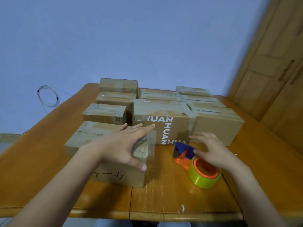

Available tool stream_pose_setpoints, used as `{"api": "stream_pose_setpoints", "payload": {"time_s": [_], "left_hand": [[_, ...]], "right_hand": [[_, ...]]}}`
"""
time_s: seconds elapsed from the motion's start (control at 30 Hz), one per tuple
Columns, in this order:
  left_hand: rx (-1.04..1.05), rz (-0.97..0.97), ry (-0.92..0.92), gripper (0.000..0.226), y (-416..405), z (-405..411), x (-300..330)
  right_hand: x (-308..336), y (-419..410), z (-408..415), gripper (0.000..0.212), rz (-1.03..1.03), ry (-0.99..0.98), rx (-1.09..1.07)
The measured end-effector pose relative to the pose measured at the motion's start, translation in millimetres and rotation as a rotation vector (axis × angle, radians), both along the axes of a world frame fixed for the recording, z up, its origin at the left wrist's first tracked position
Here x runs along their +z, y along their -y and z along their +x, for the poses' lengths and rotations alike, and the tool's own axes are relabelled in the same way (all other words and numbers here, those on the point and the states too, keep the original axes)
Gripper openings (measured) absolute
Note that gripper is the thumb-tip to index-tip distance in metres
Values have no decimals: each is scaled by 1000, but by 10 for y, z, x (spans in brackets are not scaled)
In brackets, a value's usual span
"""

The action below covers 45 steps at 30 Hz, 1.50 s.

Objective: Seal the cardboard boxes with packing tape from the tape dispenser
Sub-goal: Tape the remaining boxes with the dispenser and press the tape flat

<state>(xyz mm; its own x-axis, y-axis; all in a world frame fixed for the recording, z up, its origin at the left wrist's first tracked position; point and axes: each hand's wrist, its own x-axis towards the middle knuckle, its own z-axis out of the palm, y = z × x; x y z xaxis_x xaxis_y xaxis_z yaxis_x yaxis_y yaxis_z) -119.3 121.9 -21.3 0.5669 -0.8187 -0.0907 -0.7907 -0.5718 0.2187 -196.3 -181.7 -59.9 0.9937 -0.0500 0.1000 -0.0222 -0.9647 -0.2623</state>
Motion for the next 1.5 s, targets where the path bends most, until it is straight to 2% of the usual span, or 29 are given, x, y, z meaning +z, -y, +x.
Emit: {"api": "stream_pose_setpoints", "payload": {"time_s": [0.1,0.17,0.23,0.33,0.5,0.6,0.7,0.83,1.0,1.1,1.2,1.27,1.33,1.5], "left_hand": [[35,-177,-82,105,-57,38,-28],[91,-311,-170,103,-95,60,-76],[128,-443,-335,99,-107,64,-85],[157,-512,-452,88,-108,48,-66],[178,-531,-487,74,-101,18,-11],[178,-504,-459,70,-103,29,-29],[181,-490,-445,68,-93,41,-33],[181,-505,-462,74,-96,55,-37],[182,-534,-502,77,-124,65,-55],[180,-552,-554,70,-121,66,-45],[180,-568,-585,59,-110,59,-30],[181,-573,-581,59,-111,62,-29],[182,-572,-574,63,-115,72,-36],[171,-507,-464,75,-101,118,-89]], "right_hand": [[63,-519,-89,45,358,340,212],[-32,-836,-87,52,435,444,311],[-201,-1056,-42,56,464,530,364],[-451,-1230,10,57,516,618,365],[-723,-1444,4,68,683,594,272],[-807,-1544,-6,88,699,485,262],[-845,-1542,-14,93,682,431,285],[-919,-1478,3,83,709,497,253],[-851,-1375,92,48,876,786,135],[-653,-1348,337,44,1121,709,47],[-580,-1361,507,46,1222,553,62],[-603,-1376,548,31,1269,465,87],[-617,-1390,569,12,1269,470,75],[-622,-1435,579,20,1234,600,-33]]}}
